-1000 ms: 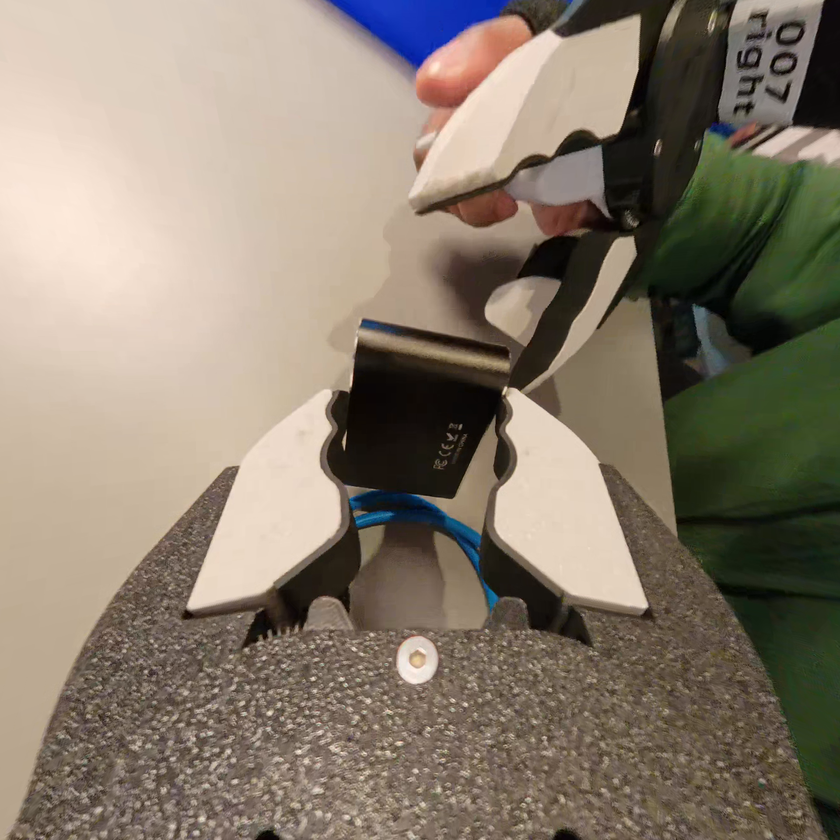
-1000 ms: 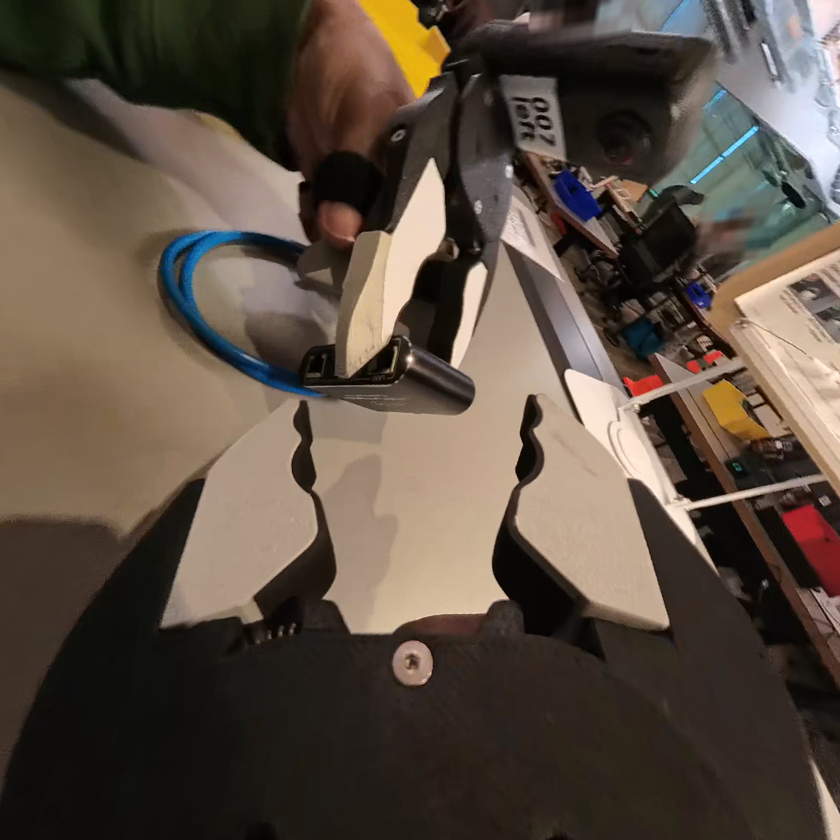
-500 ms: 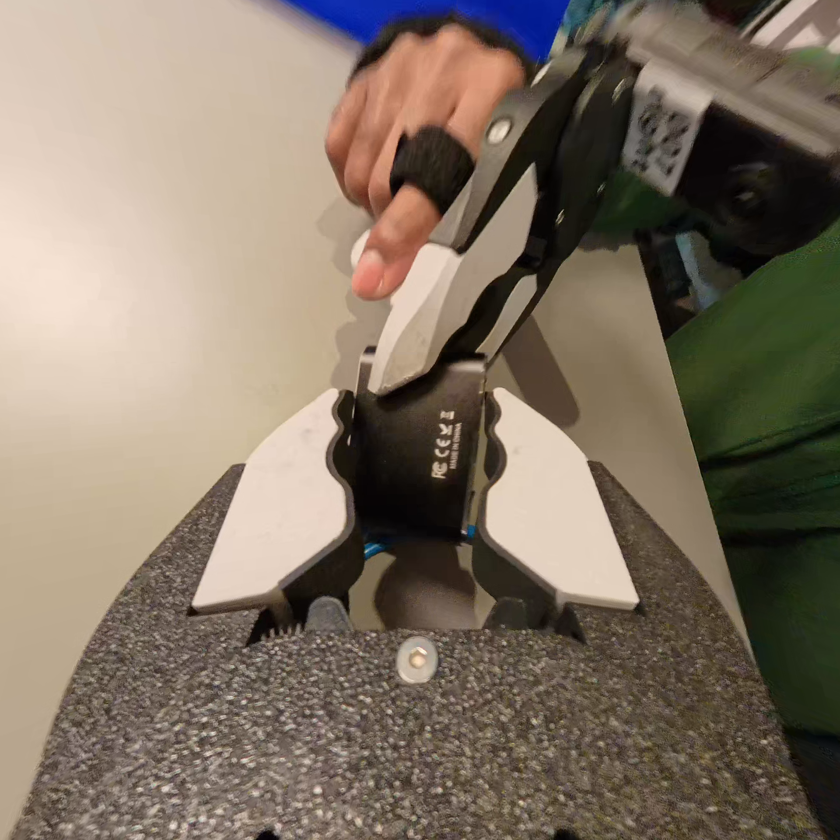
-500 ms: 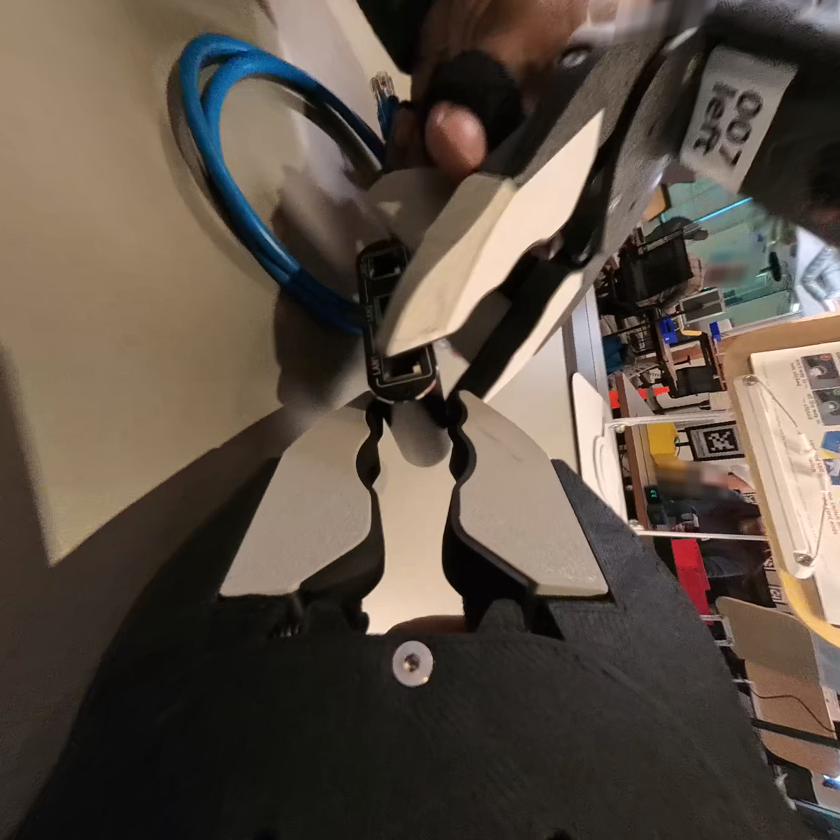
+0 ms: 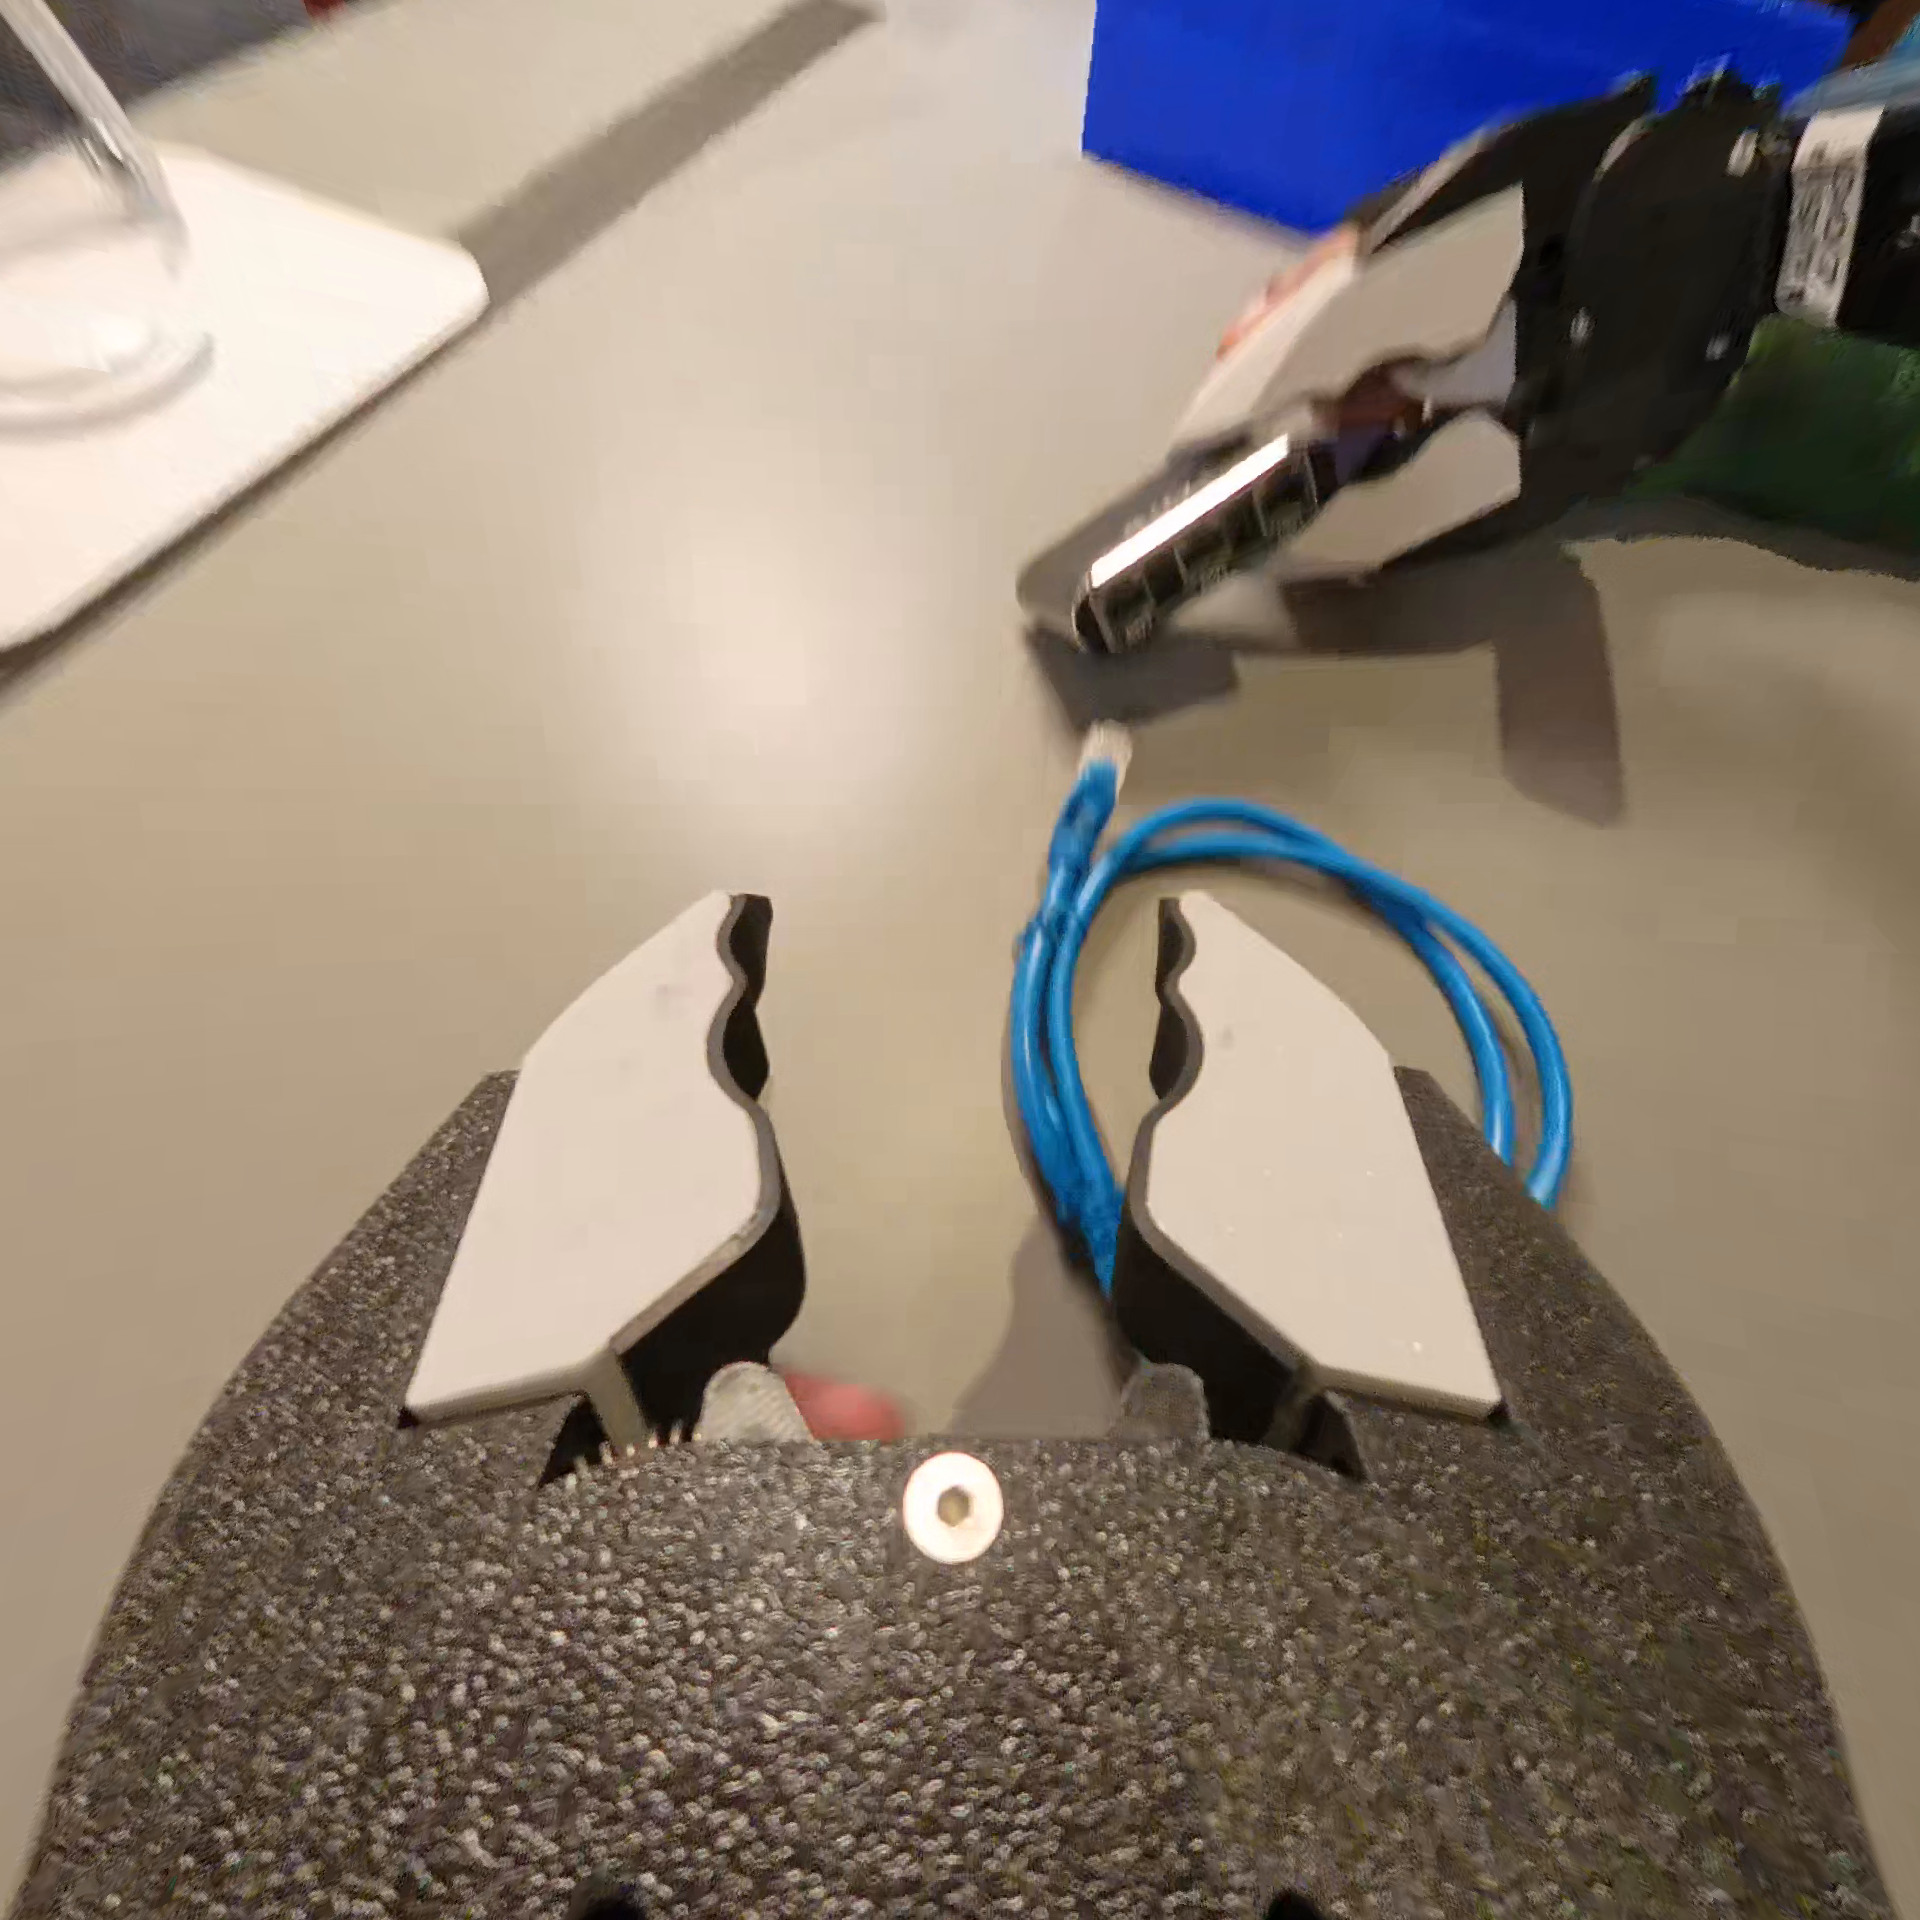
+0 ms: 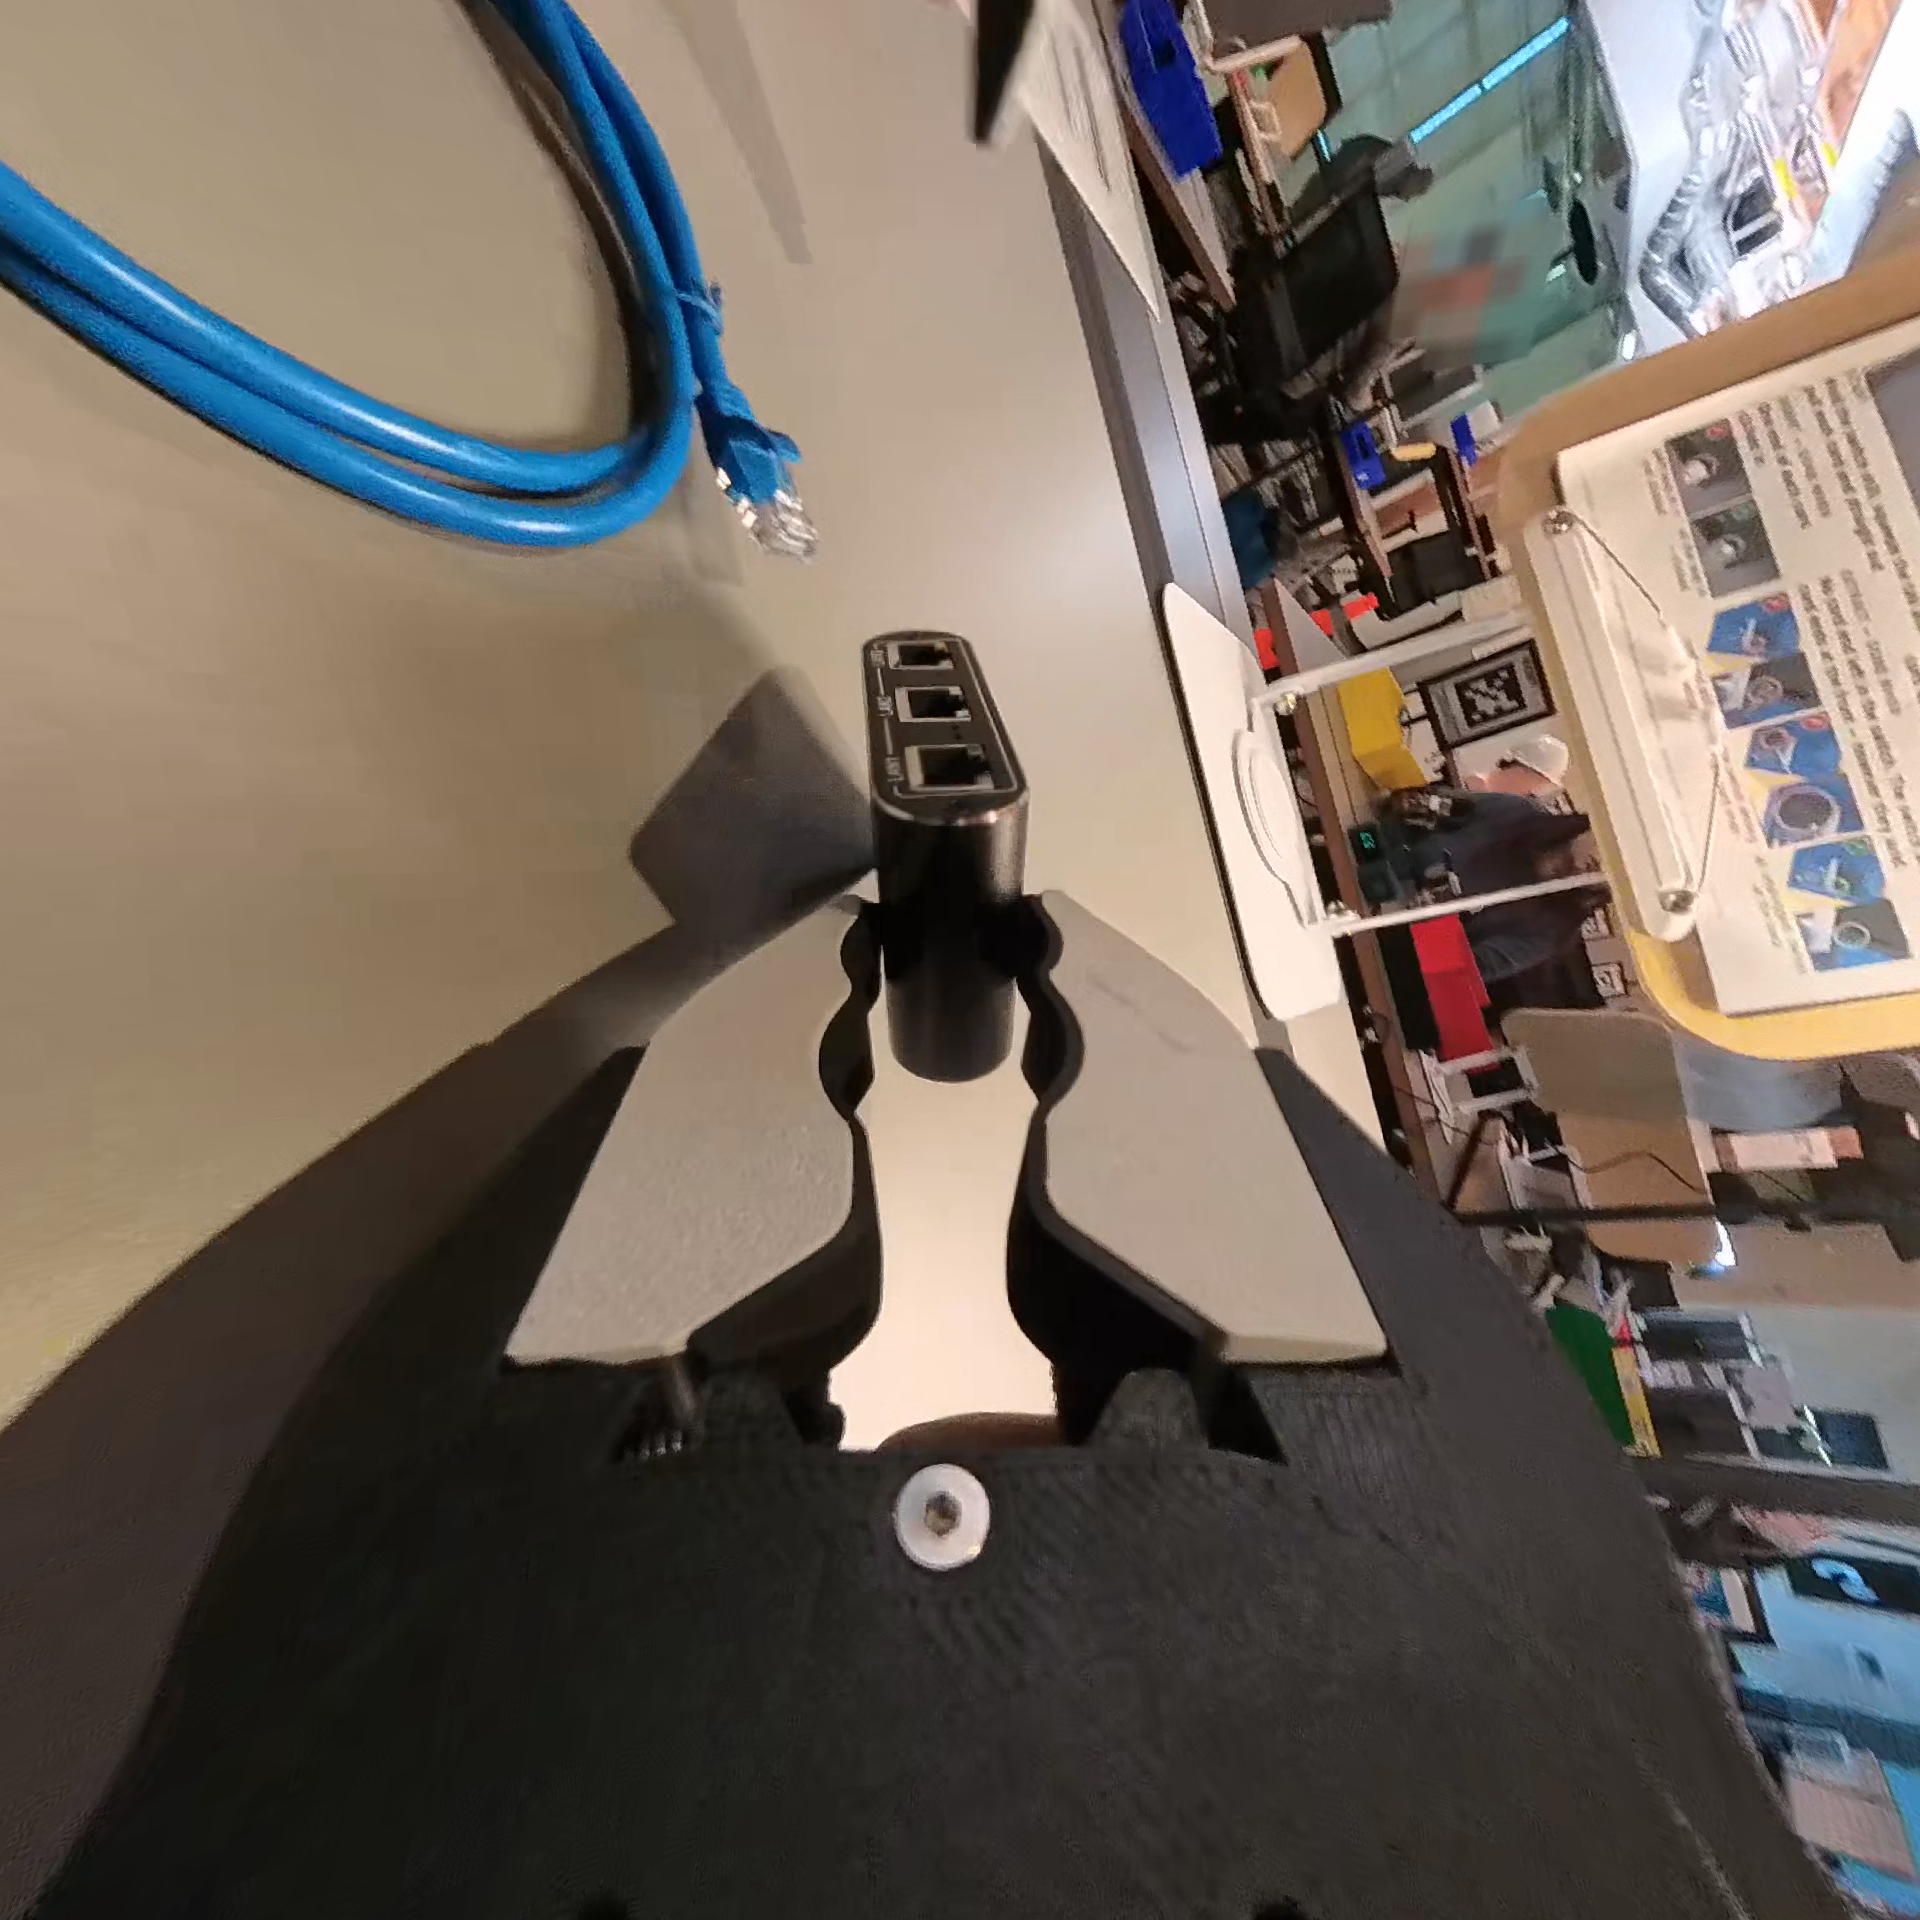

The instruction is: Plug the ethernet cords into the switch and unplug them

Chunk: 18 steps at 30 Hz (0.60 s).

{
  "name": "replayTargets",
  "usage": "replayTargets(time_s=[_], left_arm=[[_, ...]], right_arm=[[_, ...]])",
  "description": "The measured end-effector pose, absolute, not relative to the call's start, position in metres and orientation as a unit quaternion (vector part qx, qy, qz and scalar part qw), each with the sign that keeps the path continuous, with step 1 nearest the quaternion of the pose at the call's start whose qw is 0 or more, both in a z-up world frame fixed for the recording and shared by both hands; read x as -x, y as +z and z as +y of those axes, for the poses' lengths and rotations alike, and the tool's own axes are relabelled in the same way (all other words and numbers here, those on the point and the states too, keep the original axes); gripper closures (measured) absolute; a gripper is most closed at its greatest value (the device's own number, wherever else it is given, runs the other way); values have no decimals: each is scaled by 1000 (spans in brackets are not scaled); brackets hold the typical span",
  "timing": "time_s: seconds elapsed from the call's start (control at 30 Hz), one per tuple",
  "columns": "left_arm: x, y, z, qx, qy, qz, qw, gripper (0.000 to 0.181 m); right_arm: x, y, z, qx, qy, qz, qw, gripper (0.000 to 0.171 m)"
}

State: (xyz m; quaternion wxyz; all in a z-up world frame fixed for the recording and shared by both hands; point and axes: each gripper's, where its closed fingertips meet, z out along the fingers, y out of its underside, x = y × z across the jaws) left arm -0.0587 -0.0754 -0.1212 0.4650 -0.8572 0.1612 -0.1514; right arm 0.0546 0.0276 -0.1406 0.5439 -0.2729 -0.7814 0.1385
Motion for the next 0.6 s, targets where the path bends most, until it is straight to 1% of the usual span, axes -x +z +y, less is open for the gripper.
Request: replayTargets(time_s=[0.07, 0.13, 0.23, 0.47, 0.53, 0.57, 0.6], left_arm=[[64, -135, -91, 877, -151, 163, 425, 109], [60, -135, -94, 874, -158, 162, 429, 111], [45, -137, -80, 873, -150, 181, 428, 120], [21, -172, -63, 913, -156, 175, 335, 128], [17, -173, -61, 912, -163, 176, 332, 135], [15, -174, -62, 913, -169, 176, 327, 141], [13, -174, -62, 914, -175, 176, 321, 152]], right_arm=[[-53, -142, 33, 279, 114, -779, 550, 146], [-52, -144, 38, 278, 87, -777, 558, 146], [-48, -146, 41, 271, 45, -776, 568, 146], [-42, -147, 38, 250, -5, -774, 582, 146], [-42, -147, 36, 251, -3, -773, 582, 146], [-42, -147, 36, 252, 0, -773, 582, 146], [-41, -146, 36, 255, 5, -773, 581, 146]])
